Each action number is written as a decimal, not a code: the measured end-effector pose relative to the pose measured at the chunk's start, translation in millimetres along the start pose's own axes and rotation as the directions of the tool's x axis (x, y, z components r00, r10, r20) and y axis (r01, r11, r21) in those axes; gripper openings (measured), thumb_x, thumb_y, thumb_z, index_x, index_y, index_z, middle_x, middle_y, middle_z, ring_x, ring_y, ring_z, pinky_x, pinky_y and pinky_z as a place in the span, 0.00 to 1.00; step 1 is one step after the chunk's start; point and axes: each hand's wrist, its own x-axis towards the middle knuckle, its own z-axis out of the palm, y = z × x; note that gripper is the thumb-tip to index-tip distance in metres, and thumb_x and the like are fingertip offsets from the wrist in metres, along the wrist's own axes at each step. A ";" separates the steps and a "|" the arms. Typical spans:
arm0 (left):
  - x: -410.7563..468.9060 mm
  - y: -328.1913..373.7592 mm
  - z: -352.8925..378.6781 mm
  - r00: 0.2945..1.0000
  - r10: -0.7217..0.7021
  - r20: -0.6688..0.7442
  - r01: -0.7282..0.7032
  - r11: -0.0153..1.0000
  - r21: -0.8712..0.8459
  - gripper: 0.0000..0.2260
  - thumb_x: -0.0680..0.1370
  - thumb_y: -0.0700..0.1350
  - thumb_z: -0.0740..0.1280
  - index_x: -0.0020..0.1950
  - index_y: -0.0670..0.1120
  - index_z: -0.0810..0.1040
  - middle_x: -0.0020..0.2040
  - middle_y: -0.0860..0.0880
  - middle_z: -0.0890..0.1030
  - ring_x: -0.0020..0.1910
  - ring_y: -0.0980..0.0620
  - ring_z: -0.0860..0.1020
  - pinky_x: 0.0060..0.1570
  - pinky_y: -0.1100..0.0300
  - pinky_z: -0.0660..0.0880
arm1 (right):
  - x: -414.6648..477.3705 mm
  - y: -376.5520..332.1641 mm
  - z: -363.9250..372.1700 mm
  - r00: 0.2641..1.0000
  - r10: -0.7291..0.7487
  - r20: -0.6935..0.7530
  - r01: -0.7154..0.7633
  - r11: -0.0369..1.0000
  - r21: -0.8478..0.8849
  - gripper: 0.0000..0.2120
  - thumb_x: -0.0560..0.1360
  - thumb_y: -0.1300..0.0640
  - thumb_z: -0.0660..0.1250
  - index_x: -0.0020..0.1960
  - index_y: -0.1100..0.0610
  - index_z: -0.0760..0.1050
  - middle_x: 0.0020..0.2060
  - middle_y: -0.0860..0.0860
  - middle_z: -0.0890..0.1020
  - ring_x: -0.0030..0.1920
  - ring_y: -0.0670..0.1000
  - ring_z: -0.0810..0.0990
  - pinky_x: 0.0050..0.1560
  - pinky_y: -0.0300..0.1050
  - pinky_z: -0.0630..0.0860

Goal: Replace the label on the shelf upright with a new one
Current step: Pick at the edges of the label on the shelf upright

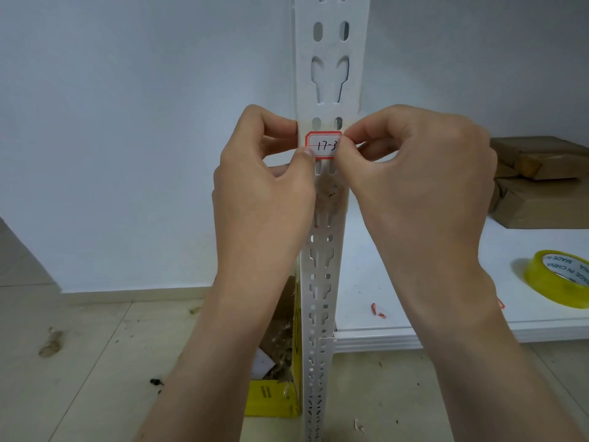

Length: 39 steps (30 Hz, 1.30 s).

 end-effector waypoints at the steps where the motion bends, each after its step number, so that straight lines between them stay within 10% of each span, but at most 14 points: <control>1: 0.2 0.0 0.1 1.000 0.001 -0.001 -0.001 1.000 0.001 0.11 0.80 0.44 0.71 0.45 0.57 0.72 0.52 0.59 0.85 0.46 0.68 0.83 0.46 0.53 0.84 | -0.4 -0.3 0.4 1.000 0.000 -0.005 0.000 1.000 0.001 0.05 0.75 0.44 0.72 0.46 0.45 0.84 0.37 0.44 0.86 0.42 0.53 0.84 0.46 0.48 0.79; 39: 0.7 -0.5 -1.1 1.000 0.003 0.010 -0.003 1.000 0.014 0.12 0.81 0.45 0.71 0.45 0.58 0.71 0.53 0.60 0.85 0.47 0.69 0.83 0.47 0.53 0.85 | -1.9 10.7 -4.0 0.998 -0.048 0.035 0.046 0.997 0.059 0.07 0.75 0.44 0.73 0.43 0.47 0.83 0.39 0.41 0.85 0.43 0.50 0.84 0.45 0.54 0.82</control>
